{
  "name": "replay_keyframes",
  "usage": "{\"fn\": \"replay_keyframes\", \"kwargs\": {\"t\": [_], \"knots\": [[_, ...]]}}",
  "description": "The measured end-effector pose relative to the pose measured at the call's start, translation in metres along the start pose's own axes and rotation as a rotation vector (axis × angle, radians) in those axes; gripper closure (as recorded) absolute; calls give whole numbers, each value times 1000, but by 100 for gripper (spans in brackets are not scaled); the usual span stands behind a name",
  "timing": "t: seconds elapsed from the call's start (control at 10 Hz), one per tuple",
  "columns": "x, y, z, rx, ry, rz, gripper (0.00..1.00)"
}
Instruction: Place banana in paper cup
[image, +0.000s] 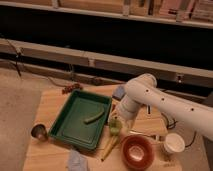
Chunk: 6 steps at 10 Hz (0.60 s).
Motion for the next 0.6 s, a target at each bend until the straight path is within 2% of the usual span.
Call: {"fn": "replay_keyframes", "kwargs": {"t": [0.4,0.6], "knots": [[-5,-5,5,-19,-14,-3,35],[-6,-4,6,-24,-20,18,35]]}}
